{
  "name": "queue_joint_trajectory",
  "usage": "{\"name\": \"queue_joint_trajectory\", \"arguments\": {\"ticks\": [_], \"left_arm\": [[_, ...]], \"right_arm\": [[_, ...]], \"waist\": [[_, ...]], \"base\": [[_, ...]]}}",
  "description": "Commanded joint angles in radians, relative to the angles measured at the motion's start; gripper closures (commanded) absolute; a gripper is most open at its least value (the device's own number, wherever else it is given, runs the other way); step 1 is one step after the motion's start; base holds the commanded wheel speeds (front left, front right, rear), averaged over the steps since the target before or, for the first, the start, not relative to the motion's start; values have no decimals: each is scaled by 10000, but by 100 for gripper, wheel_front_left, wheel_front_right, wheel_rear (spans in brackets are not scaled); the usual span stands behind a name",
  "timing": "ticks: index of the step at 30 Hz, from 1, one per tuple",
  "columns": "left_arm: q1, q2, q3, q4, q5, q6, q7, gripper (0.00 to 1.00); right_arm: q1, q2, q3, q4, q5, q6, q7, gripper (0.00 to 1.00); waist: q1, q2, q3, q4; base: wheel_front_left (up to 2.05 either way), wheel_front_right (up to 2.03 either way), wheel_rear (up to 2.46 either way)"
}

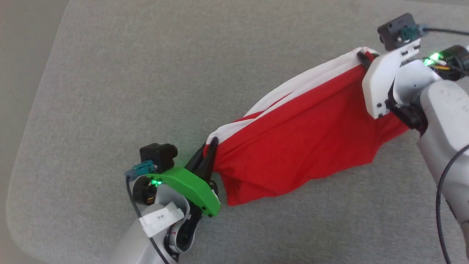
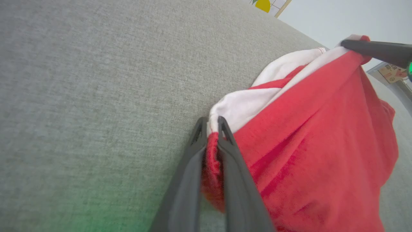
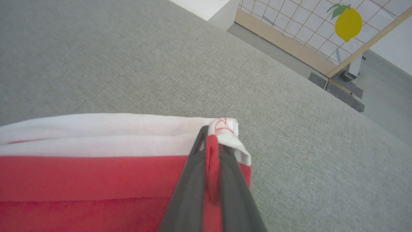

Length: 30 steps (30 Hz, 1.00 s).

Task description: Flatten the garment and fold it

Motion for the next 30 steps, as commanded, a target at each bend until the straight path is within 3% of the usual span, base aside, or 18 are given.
{"name": "queue_joint_trajectory", "arguments": {"ticks": [1,11,12,13,14,15,23,30], "left_arm": [[-210,-5,-66,74,79,-99,24,100],[-188,1,-396,263,44,-342,234,100],[-169,0,-396,289,22,-341,242,87],[-151,-11,-390,310,-5,-334,235,26],[-156,-11,-402,312,8,-345,202,0],[-154,-14,-409,314,18,-355,161,0],[259,132,-324,173,5,-240,-163,0],[1112,500,-64,-359,-1,223,-461,0]], "right_arm": [[-333,-92,79,252,112,-19,73,100],[-1017,-200,885,1595,1100,-19,1795,100],[-1008,-200,903,1636,1197,-19,1871,100],[-994,-204,933,1634,1285,-19,1873,71],[-964,-218,955,1615,1351,-19,1809,7],[-910,-222,963,1604,1425,-19,1748,0],[148,-266,893,1035,2144,-19,652,0],[1590,-447,412,48,2402,-19,-817,0]], "waist": [[-1,0,532,467],[-1,0,627,632],[-1,0,581,610],[-1,0,522,581],[-1,0,450,553],[-1,0,367,529],[-1,0,-723,185],[-1,0,-1824,-156]], "base": [[0,0,0],[0,0,0],[0,0,0],[0,0,0],[0,0,0],[0,0,0],[0,0,0],[0,0,0]]}}
